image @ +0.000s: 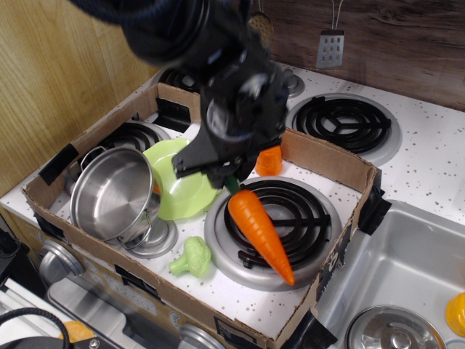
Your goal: Take carrot off plate
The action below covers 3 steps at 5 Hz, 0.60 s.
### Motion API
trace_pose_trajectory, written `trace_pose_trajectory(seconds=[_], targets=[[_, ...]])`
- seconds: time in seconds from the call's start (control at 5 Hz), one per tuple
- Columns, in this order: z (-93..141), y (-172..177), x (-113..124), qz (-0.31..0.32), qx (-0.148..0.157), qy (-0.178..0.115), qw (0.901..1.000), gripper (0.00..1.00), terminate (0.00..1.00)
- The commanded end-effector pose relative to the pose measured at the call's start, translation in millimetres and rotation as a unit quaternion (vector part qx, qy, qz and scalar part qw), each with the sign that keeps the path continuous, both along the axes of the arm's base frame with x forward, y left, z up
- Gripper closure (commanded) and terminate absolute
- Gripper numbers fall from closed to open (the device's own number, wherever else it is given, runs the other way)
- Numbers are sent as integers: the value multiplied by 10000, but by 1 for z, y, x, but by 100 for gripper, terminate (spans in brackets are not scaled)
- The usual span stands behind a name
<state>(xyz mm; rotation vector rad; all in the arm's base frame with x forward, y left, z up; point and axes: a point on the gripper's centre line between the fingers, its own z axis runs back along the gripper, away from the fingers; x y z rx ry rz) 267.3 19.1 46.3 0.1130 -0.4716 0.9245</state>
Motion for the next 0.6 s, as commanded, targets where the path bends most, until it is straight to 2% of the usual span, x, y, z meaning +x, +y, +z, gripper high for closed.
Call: trace_pose_trajectory(seconds=[0.0,0.2,0.4], targets=[[7,-4,-2,-98,186,20,9998,0,0],[15,-6,1,76,168,-4,9998,0,0],[24,-14,4,308,490,-19,9983,0,100]])
